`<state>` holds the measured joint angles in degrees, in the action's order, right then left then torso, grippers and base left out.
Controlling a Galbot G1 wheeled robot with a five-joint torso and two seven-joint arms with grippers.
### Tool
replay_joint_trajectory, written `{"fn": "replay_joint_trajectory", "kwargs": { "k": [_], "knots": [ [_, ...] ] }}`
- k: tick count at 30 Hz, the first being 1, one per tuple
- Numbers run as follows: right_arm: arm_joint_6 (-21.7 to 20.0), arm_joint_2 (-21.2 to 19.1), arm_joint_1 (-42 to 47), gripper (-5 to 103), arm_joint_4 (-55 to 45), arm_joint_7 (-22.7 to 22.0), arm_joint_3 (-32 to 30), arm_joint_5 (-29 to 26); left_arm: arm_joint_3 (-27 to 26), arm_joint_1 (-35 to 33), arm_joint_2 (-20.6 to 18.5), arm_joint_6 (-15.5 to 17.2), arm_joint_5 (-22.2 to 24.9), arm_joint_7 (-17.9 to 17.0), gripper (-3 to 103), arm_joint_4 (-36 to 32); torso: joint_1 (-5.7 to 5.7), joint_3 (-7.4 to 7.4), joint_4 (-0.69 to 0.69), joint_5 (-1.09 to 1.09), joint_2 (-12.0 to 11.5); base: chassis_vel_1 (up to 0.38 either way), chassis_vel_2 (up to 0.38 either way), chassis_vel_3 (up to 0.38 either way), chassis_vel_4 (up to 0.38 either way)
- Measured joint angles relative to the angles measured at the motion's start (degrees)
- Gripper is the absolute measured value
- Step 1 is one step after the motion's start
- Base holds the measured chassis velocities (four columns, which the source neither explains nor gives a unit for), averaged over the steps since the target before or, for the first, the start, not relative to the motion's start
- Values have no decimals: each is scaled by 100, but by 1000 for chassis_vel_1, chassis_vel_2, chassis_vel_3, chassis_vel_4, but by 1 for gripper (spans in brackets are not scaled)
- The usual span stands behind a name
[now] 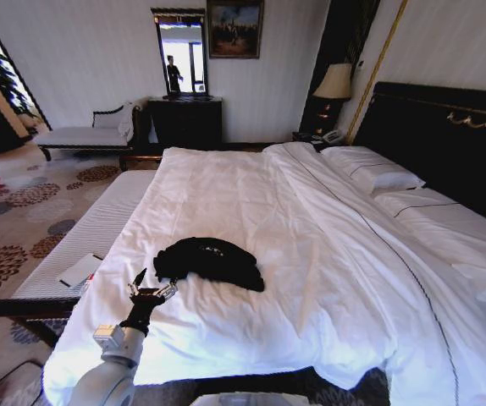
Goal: Fold the clothes on the bed.
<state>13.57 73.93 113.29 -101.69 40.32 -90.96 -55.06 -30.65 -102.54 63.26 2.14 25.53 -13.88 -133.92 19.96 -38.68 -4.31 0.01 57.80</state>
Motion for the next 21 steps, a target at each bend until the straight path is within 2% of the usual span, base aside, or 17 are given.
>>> {"fn": "replay_joint_trajectory", "kwargs": {
  "k": [3,6,7,10,12,14,17,21],
  "knots": [
    [-59,-11,4,100,-256,-229,67,0,-15,-11,5,13,-1,-8,100,-13,0,0,0,0,0,0,0,0,0],
    [-270,-175,-57,100,-970,-1350,381,135,-93,-30,-2,50,-1,-45,100,-41,0,0,0,-1,0,0,0,0,0],
    [-270,-175,-57,100,-970,-1350,381,135,-93,-30,-2,50,-1,-45,100,-41,0,0,0,-1,0,0,0,0,0],
    [-400,-373,-151,100,-1398,-2052,677,225,-148,-24,-20,68,13,-74,100,-51,0,0,1,-2,0,0,0,0,0],
    [-462,-516,-204,100,-1622,-2370,858,372,-162,-3,-25,97,35,-90,100,-55,0,0,1,0,-1,0,0,0,0],
    [-472,-573,-236,100,-1668,-2467,928,523,-162,7,-26,108,39,-95,100,-55,0,0,0,0,0,0,0,0,0],
    [-577,-822,-312,100,-1757,-2772,1211,1194,-126,45,-15,139,39,-111,100,-38,0,0,-1,-1,0,0,0,0,0],
    [-729,-1105,-347,100,-1792,-2865,1431,1452,-67,54,3,155,12,-115,100,3,0,0,-1,-2,-1,0,0,0,0]
  ]
}}
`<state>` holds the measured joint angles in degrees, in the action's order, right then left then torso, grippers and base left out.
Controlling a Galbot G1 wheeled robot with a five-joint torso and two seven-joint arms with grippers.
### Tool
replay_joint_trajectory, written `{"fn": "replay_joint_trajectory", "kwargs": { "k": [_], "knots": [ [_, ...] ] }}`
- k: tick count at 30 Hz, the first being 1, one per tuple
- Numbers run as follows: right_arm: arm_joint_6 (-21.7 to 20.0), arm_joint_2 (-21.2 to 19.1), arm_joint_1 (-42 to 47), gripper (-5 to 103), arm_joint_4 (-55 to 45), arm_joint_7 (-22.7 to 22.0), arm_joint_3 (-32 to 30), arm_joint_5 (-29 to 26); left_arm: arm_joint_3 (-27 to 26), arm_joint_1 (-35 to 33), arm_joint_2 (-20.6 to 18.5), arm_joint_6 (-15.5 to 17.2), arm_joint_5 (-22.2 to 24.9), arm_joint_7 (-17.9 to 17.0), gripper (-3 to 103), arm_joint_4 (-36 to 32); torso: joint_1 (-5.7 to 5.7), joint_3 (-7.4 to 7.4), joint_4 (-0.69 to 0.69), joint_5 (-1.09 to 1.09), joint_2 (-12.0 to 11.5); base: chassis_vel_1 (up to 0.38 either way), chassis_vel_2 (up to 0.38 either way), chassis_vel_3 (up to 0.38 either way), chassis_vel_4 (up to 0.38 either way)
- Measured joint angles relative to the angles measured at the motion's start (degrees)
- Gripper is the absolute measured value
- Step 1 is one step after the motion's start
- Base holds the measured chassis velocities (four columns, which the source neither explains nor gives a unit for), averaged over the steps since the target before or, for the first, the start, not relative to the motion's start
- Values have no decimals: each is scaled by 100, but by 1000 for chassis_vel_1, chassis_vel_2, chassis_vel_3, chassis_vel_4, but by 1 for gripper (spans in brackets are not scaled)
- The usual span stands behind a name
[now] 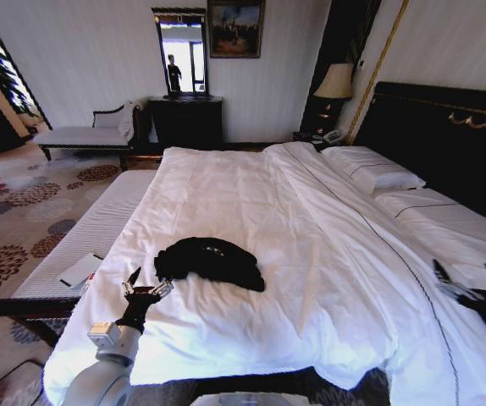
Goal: Fold the clothes on the bed.
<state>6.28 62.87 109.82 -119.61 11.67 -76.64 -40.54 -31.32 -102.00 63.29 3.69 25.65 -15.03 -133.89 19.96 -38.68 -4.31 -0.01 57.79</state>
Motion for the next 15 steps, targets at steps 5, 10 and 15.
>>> {"fn": "replay_joint_trajectory", "kwargs": {
  "k": [5,10,15],
  "knots": [
    [-63,-323,-272,100,413,-7,173,110,39,26,50,3,-70,-5,100,38,0,0,1,-1,0,0,0,0,0],
    [7,-415,-353,100,555,183,218,126,29,5,49,2,-80,12,100,32,0,0,0,-1,0,0,0,0,0],
    [114,-167,-420,100,521,299,392,305,28,5,26,-10,-103,26,100,25,0,1,0,2,0,0,0,0,0]
  ]
}}
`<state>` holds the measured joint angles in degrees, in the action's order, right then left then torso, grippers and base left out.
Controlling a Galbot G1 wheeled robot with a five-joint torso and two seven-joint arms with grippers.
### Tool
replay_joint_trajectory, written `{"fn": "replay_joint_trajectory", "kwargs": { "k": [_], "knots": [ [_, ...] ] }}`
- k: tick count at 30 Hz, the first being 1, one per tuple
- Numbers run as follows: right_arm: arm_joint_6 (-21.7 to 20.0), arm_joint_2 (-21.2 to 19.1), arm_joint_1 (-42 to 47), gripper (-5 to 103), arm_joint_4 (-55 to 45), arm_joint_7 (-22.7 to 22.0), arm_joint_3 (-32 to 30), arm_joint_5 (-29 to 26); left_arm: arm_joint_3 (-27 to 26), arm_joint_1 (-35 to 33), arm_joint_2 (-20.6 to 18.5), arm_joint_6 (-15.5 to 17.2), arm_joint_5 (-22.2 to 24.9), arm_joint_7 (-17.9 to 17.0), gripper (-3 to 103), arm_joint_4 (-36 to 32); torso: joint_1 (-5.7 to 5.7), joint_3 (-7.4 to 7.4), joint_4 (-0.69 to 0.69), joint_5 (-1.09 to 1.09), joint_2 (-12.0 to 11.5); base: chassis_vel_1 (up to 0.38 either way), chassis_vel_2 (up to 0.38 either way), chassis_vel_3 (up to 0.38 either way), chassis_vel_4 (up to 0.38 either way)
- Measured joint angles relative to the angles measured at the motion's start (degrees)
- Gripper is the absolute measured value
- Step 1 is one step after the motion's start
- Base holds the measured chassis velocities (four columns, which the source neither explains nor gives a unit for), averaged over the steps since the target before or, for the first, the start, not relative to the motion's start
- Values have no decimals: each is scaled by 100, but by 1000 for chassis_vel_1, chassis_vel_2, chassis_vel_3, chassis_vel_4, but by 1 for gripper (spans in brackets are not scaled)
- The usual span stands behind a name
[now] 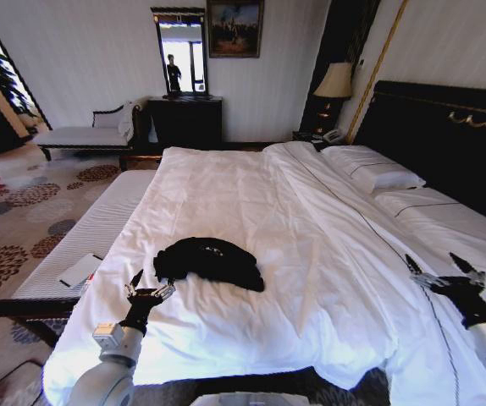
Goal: Fold the clothes on the bed.
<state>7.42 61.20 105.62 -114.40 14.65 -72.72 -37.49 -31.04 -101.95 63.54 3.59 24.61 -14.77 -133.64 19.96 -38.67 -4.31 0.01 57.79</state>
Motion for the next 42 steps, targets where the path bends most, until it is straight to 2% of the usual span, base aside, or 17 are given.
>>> {"fn": "replay_joint_trajectory", "kwargs": {
  "k": [14,29,42],
  "knots": [
    [135,701,67,100,-200,-5,102,237,63,-69,36,-33,-97,16,100,-18,0,0,0,0,0,0,0,0,0],
    [209,970,163,100,-366,4,134,391,111,-164,-3,-62,-214,45,100,-16,0,0,-1,-2,0,64,73,-71,-76],
    [267,1088,156,100,-351,19,246,560,82,-133,-58,-44,-159,44,100,62,0,0,0,0,0,283,272,-273,-262]
  ]
}}
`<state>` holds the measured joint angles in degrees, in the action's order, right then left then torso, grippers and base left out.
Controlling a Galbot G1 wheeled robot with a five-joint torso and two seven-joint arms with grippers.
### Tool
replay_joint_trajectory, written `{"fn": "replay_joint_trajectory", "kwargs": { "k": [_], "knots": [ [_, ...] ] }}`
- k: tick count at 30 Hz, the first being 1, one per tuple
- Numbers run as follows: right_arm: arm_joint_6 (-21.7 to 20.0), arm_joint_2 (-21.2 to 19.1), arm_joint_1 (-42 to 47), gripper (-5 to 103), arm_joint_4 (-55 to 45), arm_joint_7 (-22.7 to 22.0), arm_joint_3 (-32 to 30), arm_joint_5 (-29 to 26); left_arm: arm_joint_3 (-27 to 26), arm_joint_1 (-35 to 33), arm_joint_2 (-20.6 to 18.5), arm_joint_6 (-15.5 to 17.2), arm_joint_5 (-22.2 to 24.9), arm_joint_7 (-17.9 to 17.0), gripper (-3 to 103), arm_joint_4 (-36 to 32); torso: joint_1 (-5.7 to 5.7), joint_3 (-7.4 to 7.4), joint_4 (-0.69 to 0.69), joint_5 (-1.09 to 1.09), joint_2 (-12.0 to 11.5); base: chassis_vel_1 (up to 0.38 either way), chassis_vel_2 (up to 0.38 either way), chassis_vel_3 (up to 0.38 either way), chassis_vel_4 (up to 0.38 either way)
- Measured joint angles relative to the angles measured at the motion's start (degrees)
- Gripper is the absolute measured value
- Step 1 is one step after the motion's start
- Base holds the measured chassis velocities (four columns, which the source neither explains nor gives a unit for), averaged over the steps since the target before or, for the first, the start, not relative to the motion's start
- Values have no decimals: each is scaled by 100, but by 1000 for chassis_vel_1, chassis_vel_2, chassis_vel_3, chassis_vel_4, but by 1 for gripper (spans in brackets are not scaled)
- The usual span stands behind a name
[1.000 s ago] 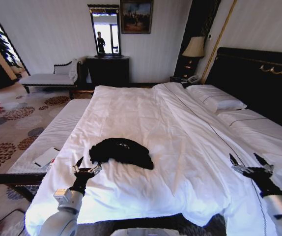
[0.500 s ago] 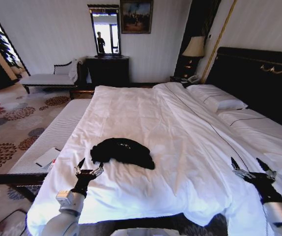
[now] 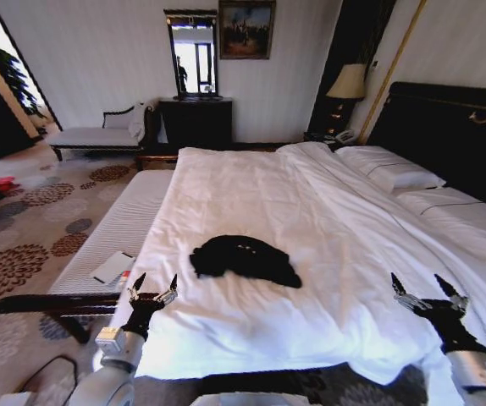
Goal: Fold the clothes on the bed.
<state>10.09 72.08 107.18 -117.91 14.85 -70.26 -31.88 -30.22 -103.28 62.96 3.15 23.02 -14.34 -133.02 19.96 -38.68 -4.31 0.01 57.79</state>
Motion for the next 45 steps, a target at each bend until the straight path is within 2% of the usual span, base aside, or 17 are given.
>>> {"fn": "replay_joint_trajectory", "kwargs": {
  "k": [7,13,16,21,24,26,31,39,44,45],
  "knots": [
    [148,-10,-21,100,116,46,9,102,-13,15,7,2,16,-12,100,15,0,1,1,5,1,197,185,-187,-187],
    [244,-45,-30,100,156,78,57,57,-32,26,-36,27,52,-2,100,15,0,0,1,-8,0,0,0,0,0],
    [206,-197,-7,100,130,90,75,-87,-48,76,-164,52,145,55,100,17,0,0,-2,-5,0,-38,-32,31,13],
    [14,-545,-40,100,79,-129,173,-280,-54,376,-406,148,383,59,100,99,0,0,2,1,0,-9,-11,4,3],
    [-2,-649,-72,100,96,-150,197,-259,-46,522,-480,186,453,49,100,149,0,0,2,5,0,0,0,0,0],
    [-44,-702,-115,100,134,-110,221,-205,-39,718,-590,229,553,24,100,227,0,0,2,0,0,0,0,0,0],
    [-59,-561,-125,100,220,32,298,-135,-13,914,-733,279,703,19,100,360,0,0,-1,-5,0,0,0,0,0],
    [-3,-432,-110,100,247,107,370,-88,144,1217,-937,321,827,16,100,606,0,0,1,1,0,0,0,0,0],
    [100,-383,-98,100,232,107,381,14,263,1518,-1165,378,1176,51,100,781,0,1,1,-1,0,0,0,0,0],
    [141,-346,-84,100,211,107,402,33,346,1693,-1325,452,1518,96,100,841,0,0,-1,-1,0,0,0,0,0]
  ]
}}
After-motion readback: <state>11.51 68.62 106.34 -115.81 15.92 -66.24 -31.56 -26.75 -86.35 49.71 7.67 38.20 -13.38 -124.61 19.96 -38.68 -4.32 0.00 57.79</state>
